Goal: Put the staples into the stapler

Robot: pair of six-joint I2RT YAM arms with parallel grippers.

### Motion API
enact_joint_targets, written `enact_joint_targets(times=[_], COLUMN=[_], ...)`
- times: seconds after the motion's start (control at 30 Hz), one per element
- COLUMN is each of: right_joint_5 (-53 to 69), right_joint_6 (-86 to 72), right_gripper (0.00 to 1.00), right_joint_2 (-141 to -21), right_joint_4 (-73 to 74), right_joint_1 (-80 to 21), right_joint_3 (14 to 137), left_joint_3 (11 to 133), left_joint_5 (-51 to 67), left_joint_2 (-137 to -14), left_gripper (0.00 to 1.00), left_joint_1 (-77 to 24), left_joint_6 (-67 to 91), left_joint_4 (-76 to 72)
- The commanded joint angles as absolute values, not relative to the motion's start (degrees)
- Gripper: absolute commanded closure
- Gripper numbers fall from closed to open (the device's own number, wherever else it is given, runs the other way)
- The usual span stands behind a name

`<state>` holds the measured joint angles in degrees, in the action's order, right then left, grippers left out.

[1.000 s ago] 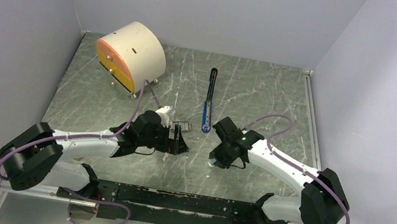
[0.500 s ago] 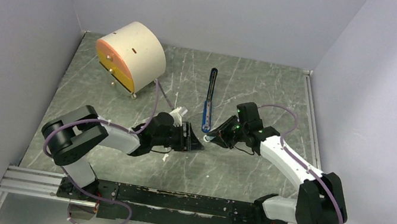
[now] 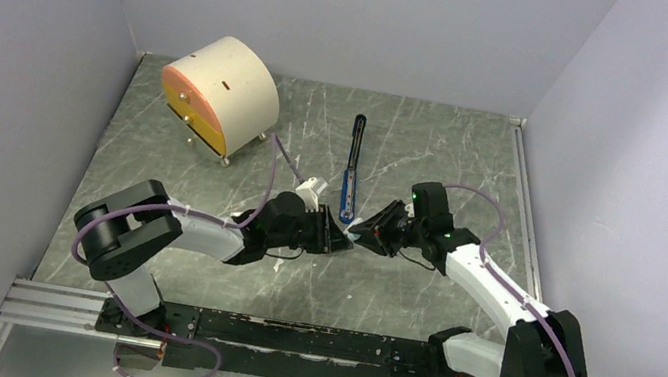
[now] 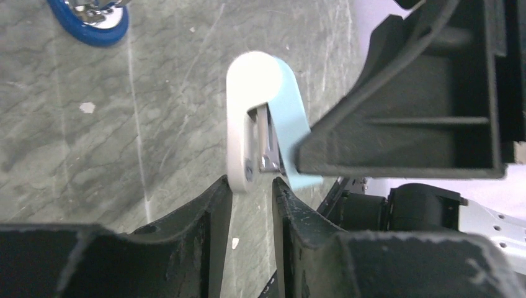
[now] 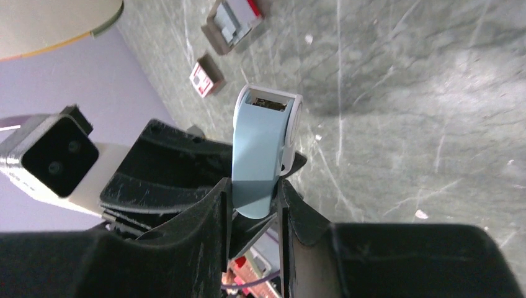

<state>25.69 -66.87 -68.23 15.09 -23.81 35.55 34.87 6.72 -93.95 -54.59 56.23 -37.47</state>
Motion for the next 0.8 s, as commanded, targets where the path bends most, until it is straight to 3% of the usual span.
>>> enact_joint_targets(times=[0.0,0.53,0.77], right_joint_5=[31.4,32.9,33.8], right_joint_6=[-67.4,-69.0,-69.8], right_gripper=[0.89,0.89,0.89], right_joint_2=[-66.6,-64.8,-64.1], right_joint_4=[12.8,11.8,11.2], right_joint_1=[-24.0,-23.5,-23.5], right_joint_3=[34.9,34.6,34.5], left_joint_3=[34.8,32.4,32.8], left_joint_5=[1.3,-1.6,-2.6], left_joint_2=[-91.9,-84.2,-84.3], left_gripper=[0.63,0.68,0.85], left_joint_1=[-55.6,-55.8,-55.7], left_joint_6=[55.0,50.7,50.4], left_joint_4=[-37.2,-33.4,-32.6])
